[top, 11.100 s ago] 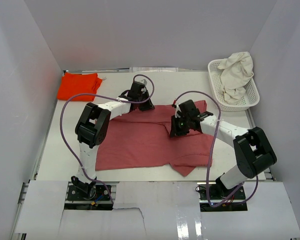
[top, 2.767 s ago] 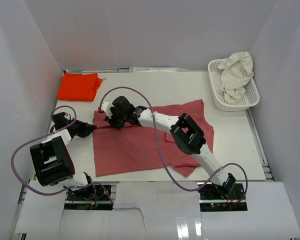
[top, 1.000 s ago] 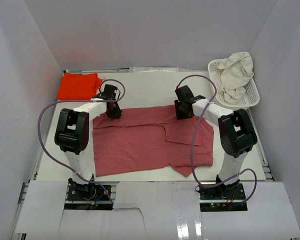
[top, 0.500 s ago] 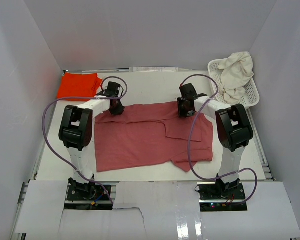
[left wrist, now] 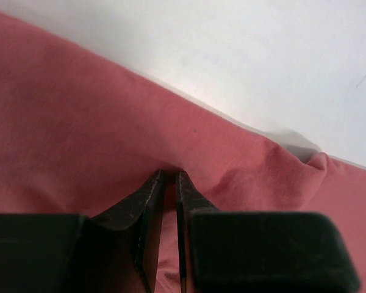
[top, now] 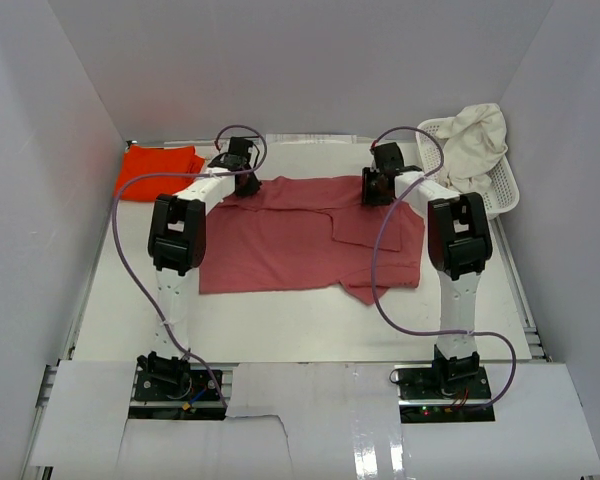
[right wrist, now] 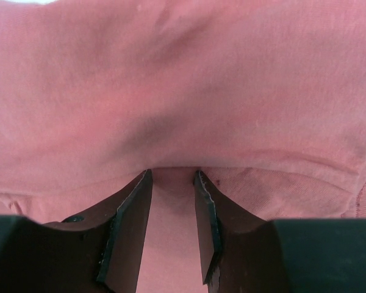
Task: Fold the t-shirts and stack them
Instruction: Fold the flattened tshirt in 1/3 of the way
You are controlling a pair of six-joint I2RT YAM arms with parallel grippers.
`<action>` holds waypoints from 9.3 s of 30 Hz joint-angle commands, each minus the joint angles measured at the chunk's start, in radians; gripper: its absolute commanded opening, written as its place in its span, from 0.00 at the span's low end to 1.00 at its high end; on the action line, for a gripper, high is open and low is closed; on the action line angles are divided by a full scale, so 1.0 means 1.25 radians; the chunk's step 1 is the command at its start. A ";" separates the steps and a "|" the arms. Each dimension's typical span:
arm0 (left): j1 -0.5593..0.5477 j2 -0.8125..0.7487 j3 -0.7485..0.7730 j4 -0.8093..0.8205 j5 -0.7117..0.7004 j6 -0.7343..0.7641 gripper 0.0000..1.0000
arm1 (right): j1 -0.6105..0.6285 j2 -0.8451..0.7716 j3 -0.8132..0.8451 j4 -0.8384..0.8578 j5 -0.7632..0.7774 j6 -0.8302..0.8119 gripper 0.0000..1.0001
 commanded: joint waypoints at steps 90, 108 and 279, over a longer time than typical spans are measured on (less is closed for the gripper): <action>-0.126 -0.157 -0.079 0.064 -0.265 0.076 0.26 | 0.277 -0.694 -0.731 0.016 0.184 0.153 0.36; -0.060 0.005 -0.005 0.097 -0.345 0.082 0.23 | 0.259 -0.665 -0.781 0.052 0.157 0.152 0.36; -0.292 -0.005 0.040 0.232 -0.136 0.097 0.26 | 0.258 -0.576 -0.699 -0.104 0.151 0.153 0.45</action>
